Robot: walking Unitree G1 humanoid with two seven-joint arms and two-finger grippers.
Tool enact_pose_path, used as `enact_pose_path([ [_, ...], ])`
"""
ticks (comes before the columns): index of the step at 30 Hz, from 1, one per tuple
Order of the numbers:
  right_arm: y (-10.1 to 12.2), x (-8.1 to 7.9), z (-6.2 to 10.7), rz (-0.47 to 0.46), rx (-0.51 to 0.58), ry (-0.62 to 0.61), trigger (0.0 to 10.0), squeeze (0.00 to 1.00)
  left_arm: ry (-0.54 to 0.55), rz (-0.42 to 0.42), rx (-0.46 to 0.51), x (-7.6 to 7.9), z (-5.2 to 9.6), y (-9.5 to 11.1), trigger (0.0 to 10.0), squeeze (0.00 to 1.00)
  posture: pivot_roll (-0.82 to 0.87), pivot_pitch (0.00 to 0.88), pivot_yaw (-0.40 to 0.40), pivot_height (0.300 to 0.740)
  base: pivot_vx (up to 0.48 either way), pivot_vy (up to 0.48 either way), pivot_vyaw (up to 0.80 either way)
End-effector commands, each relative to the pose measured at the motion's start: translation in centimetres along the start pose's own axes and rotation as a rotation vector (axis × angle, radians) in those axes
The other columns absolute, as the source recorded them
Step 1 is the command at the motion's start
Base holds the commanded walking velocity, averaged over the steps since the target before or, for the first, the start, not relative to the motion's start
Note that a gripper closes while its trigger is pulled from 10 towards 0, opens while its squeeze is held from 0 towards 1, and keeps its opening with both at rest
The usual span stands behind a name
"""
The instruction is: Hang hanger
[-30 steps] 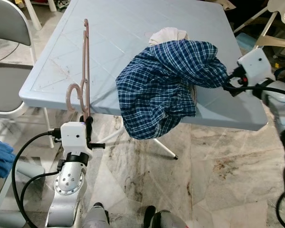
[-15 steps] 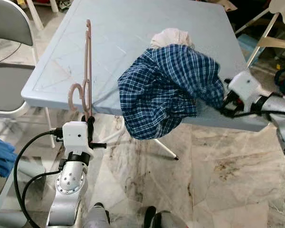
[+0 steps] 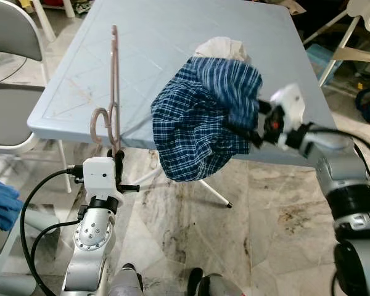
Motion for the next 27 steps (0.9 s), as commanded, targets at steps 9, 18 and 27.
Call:
enact_pose_path([
  [9,-0.5,-3.8,-2.4,-0.202,0.042,0.122,10.0,0.0,-0.011,0.006,-0.031,0.2,0.2,-0.7,10.0,0.0,0.21,0.224,-0.087,0.74,0.0,0.0,0.0],
  [18,-1.9,-7.8,-2.4,-0.238,-0.021,0.365,10.0,0.0,-0.001,0.005,-0.032,0.0,0.4,-0.7,10.0,0.0,0.22,0.226,-0.092,0.74,0.0,0.0,0.0],
  [27,-4.8,-7.0,-4.0,-0.132,-0.214,0.199,10.0,0.0,-0.007,0.004,-0.031,0.1,0.3,-0.7,10.0,0.0,0.22,0.224,-0.087,0.74,0.0,0.0,0.0],
])
Point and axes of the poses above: a point about 5 cm out from each wrist's last joint towards the gripper, its own z axis pointing back from the gripper into the wrist, its own y axis along the axis of the wrist's last joint, x = y × z, the point moved 3 cm from there along -z, pointing out of the wrist towards the gripper, and after that the axes turned 9 degrees about z, right-handed, at the moved point
